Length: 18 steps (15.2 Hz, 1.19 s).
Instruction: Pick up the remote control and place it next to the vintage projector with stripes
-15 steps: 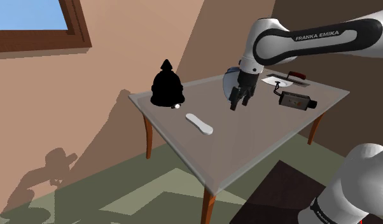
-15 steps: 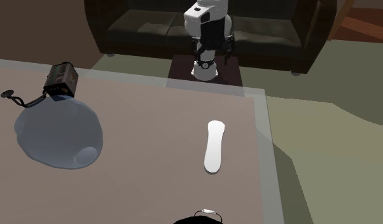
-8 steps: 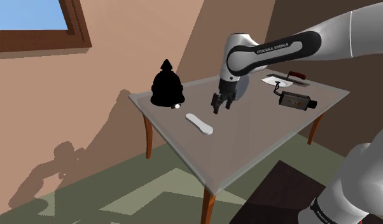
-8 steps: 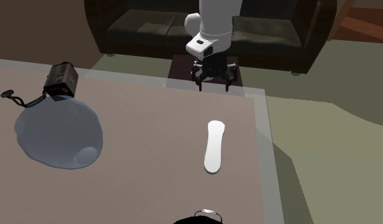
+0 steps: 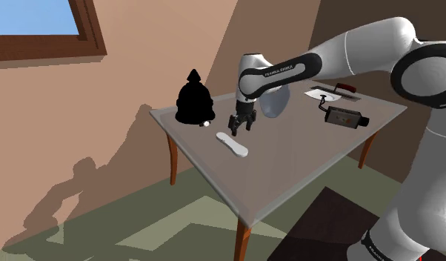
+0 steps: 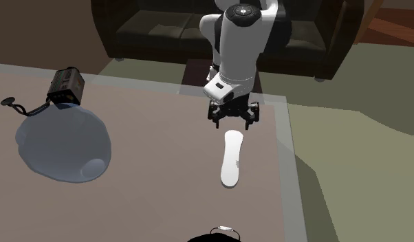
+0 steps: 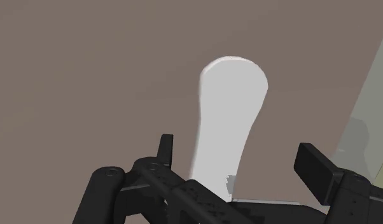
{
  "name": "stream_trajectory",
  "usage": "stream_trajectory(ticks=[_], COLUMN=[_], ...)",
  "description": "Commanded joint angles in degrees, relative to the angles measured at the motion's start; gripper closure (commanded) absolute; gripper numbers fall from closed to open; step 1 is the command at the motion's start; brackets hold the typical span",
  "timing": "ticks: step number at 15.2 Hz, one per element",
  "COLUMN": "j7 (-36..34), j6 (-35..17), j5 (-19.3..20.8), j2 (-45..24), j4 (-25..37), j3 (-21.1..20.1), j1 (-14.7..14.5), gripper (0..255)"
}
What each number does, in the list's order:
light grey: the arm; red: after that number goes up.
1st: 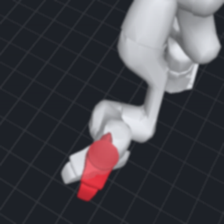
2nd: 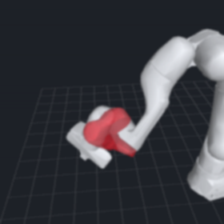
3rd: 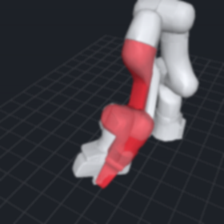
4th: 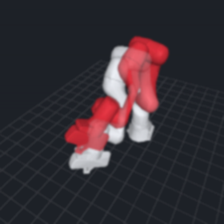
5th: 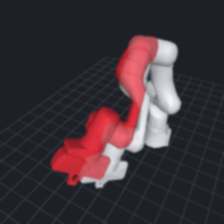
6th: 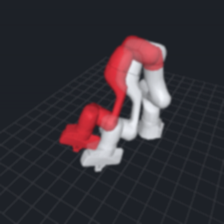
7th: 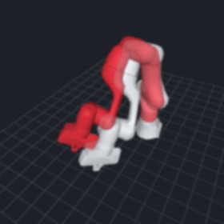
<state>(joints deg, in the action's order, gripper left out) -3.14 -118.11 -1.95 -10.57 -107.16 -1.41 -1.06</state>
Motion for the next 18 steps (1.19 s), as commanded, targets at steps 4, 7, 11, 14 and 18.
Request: stream_trajectory(ticks=[4,7,11,14,18], j7=[-1.25,-1.28,-1.28,-1.29,-1.29], j6=[0.17,-1.1,-3.66,-4.65,-4.65], j5=[1.35,1.37,1.39,1.4,1.4], j2=[-12.45,-13.35,-14.6,-15.13,-15.13], j4=[11.88,11.49,10.17,9.71,9.71], j3=[0.07,0.1,0.1,0.1,0.1], j1=[-0.72,-0.78,-0.82,-0.83,-0.83], gripper=[0,0,0,0,0])
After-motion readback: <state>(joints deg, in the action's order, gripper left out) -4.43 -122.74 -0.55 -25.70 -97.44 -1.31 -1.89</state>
